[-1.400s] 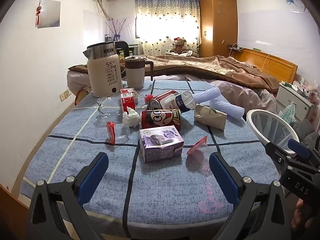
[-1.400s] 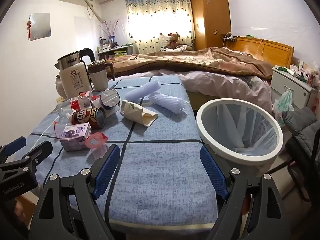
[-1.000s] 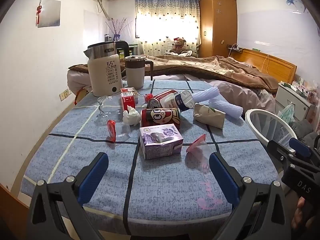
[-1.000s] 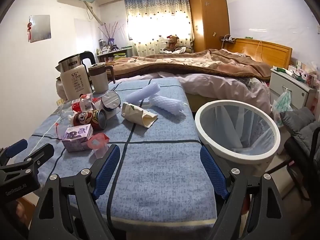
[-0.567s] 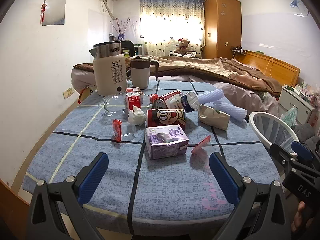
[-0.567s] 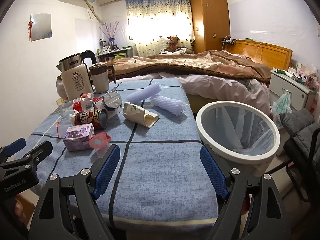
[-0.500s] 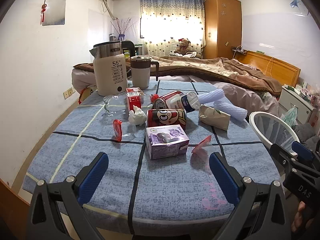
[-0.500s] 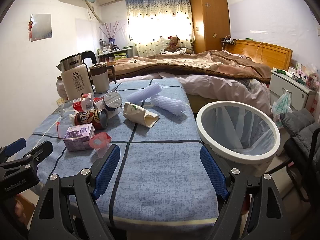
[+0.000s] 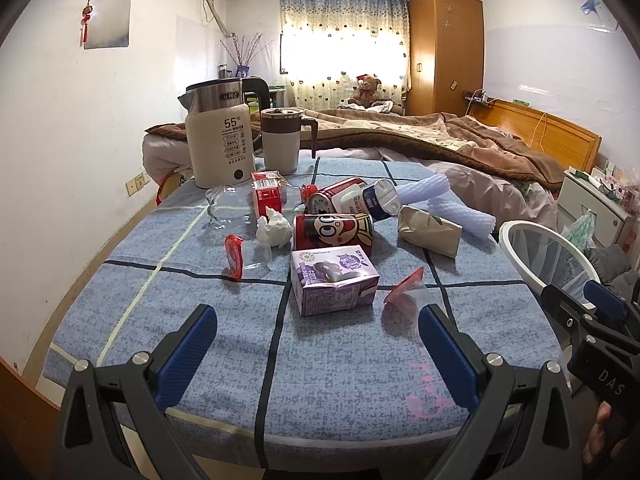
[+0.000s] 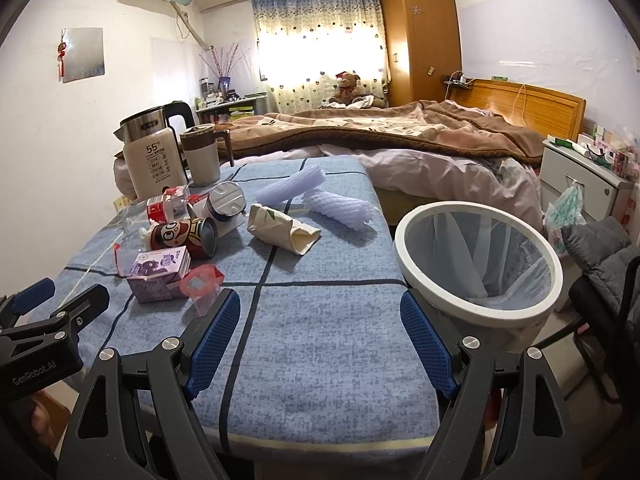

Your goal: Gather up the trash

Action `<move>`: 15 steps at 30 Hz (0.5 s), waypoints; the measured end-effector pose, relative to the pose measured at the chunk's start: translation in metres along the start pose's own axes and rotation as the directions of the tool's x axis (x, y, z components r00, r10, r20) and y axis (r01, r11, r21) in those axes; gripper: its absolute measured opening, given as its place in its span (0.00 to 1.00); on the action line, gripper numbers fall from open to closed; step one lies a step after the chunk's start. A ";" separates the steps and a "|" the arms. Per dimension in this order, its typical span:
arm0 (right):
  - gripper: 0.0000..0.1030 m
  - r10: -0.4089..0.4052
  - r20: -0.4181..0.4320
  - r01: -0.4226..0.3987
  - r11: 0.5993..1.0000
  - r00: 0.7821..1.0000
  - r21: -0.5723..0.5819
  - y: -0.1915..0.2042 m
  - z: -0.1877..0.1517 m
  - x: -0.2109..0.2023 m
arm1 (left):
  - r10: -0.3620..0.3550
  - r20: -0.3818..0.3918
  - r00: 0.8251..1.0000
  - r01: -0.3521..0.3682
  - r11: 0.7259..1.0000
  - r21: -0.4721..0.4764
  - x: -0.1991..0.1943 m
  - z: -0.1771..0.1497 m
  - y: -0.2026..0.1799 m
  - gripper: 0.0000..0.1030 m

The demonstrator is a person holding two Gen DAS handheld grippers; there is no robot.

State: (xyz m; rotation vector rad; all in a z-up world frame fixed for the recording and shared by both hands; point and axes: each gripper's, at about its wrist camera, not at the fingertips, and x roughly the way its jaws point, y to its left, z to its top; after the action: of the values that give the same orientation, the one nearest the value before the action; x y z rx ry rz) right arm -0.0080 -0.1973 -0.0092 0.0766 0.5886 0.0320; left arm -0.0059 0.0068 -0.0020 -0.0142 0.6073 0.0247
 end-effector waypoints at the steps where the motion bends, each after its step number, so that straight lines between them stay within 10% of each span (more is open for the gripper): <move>1: 0.80 0.000 0.000 0.000 1.000 1.000 0.000 0.000 0.000 0.000 | 0.000 -0.001 1.000 0.000 1.000 0.000 0.001 0.000 0.000 0.99; 15: 0.80 -0.001 0.001 0.001 1.000 1.000 0.000 0.001 0.000 0.001 | -0.003 -0.002 1.000 0.003 1.000 0.000 0.005 -0.002 -0.001 0.99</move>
State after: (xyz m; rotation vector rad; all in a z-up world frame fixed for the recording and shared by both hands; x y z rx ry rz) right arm -0.0072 -0.1961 -0.0099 0.0767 0.5877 0.0309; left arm -0.0033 0.0058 -0.0067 -0.0155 0.6096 0.0216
